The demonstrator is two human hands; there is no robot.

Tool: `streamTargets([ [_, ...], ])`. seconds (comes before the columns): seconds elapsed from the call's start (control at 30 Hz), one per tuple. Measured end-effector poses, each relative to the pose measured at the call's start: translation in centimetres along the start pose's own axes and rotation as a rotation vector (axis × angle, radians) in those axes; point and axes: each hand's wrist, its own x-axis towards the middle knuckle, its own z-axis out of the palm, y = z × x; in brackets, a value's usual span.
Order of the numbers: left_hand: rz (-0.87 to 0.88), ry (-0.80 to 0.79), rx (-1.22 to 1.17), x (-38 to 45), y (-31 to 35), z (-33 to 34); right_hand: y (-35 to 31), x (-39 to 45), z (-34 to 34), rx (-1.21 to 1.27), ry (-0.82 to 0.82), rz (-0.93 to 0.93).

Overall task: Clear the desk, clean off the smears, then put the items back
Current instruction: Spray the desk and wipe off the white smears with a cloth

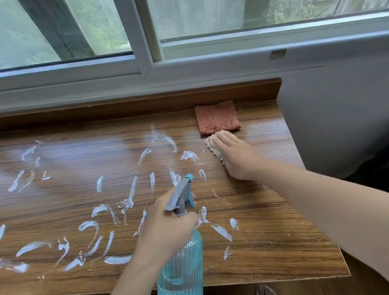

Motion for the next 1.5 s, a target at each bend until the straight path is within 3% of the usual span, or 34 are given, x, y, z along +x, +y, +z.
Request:
streamTargets([
  [0.13,0.009,0.024,0.022,0.1,-0.3,-0.3,-2.4,-3.7,-0.1,0.055,0.094,-0.13],
  [0.23,-0.007,0.035,0.038,0.9,-0.9,0.0,-1.9,-9.0,0.2,0.106,0.027,-0.24],
  [0.47,-0.101,-0.027,-0.053,4.4,0.6,1.0,0.0,-14.1,1.8,0.094,0.005,-0.048],
  [0.77,-0.136,-0.022,0.186,9.3,3.5,0.8,-0.4,-14.1,2.5,0.082,0.048,-0.009],
  [0.97,-0.155,-0.073,0.225,9.1,3.3,0.2,-1.1,-11.5,1.3,0.145,0.198,0.068],
  [1.07,-0.126,-0.078,0.159,8.0,2.5,-0.8,-0.5,-7.6,0.8,0.217,0.206,0.139],
  [1.23,-0.093,-0.044,0.117,5.3,1.3,-3.0,-0.6,1.4,1.7,0.118,0.199,0.245],
  [1.4,-0.087,0.015,0.052,3.4,0.3,-4.7,-4.1,2.8,1.7,0.026,0.035,-0.151],
  [1.5,-0.057,0.04,0.07,2.9,-0.6,-5.7,-1.0,1.9,0.8,0.002,0.044,-0.051],
])
